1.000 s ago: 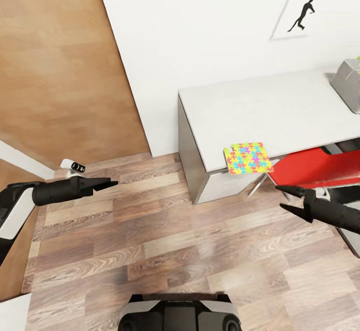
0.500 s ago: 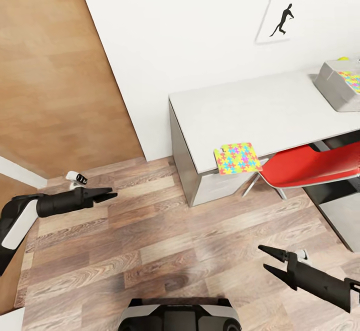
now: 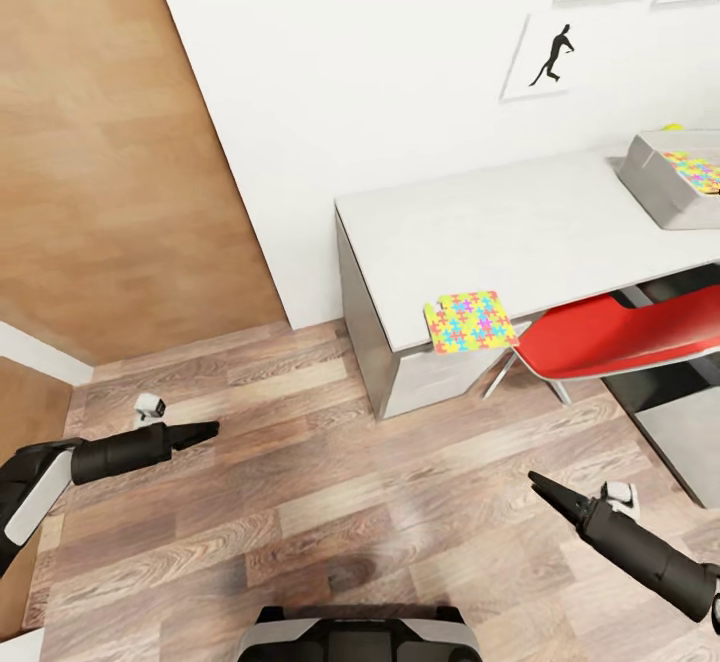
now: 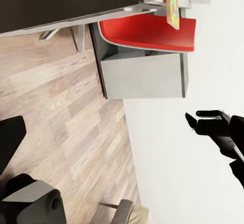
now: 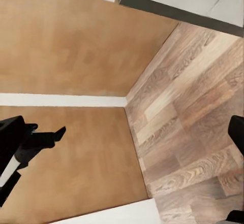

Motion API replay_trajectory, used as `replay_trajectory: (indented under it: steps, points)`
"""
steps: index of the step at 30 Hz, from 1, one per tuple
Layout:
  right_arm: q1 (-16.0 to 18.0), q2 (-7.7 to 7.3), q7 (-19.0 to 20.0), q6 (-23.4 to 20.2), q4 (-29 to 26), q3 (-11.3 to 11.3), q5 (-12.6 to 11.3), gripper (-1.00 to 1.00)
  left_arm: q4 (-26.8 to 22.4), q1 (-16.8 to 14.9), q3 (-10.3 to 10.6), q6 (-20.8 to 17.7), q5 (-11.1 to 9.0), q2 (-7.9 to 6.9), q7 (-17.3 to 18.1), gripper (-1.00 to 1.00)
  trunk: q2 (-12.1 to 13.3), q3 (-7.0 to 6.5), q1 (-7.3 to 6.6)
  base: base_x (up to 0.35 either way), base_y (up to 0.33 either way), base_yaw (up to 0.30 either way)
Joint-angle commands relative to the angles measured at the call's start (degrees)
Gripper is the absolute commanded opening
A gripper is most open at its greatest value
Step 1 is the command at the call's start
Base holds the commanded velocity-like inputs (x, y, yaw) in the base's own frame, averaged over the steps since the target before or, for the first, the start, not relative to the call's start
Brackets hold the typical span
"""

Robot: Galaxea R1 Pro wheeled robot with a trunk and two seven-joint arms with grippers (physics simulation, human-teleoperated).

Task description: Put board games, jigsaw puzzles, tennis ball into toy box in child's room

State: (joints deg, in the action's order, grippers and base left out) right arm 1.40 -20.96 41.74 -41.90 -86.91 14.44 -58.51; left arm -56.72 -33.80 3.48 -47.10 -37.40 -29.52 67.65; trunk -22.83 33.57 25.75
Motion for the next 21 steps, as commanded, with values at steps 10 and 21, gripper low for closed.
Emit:
replay_trajectory:
  steps: [10,21]
  points:
    - [0.1,0.11,3.2,14.7,1.8,-2.9,2.3,1.00,0.5,0.0,0.0,0.0,-0.2,-1.22,-0.1,1.00,-0.1,-0.85,0.03,0.000,0.000,0.000]
    - [0.1,0.04,3.6,16.5,1.6,-4.8,2.7,1.00,0.6,0.0,0.0,0.0,-0.2,-3.09,0.3,1.00,-0.1,-1.87,0.03,0.000,0.000,0.000]
